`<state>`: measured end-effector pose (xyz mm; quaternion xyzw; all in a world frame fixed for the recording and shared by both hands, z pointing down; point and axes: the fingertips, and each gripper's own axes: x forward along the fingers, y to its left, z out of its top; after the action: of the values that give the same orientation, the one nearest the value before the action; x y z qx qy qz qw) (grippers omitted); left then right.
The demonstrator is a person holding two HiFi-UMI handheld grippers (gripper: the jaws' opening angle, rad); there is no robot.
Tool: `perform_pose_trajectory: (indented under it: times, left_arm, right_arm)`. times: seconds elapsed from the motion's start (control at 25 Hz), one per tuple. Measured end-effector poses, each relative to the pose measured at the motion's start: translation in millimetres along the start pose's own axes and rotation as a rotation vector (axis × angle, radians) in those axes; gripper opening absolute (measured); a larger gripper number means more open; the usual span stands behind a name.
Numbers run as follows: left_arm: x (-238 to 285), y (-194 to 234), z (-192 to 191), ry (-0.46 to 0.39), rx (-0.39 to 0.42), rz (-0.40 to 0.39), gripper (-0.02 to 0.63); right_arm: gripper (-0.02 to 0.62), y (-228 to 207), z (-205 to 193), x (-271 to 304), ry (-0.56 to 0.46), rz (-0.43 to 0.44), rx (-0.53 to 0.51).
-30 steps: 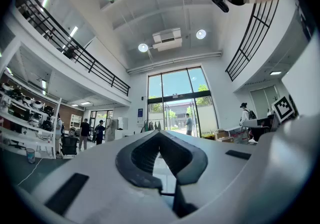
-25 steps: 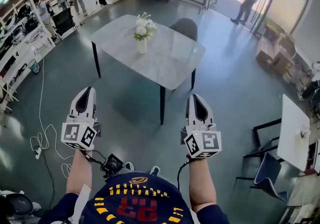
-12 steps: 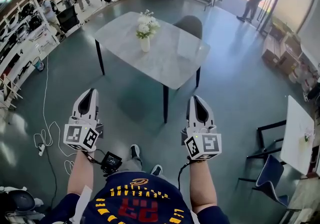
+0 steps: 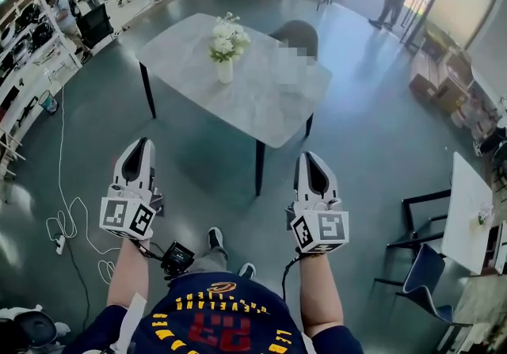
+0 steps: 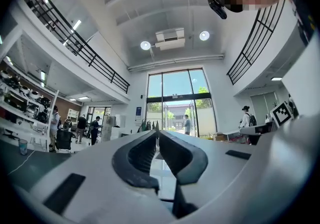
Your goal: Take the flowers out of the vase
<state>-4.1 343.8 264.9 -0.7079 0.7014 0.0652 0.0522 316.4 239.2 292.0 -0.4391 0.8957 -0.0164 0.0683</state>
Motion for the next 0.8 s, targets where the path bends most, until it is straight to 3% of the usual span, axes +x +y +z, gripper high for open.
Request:
perform_pose_trajectory:
  times: [0.4, 0.8]
  left_arm:
    - [79.1, 75.4, -36.0, -0.002, -0.097, -0.055, 0.003]
    - [134.1, 125.1, -56.3, 0.008, -0.129, -0.125, 0.003]
  right_arm:
    - [0.008, 12.3, -19.4, 86.9, 0.055, -0.07, -0.025]
    - [0.008, 23.9, -27.1, 140.0, 0.079, -0.151, -0.058]
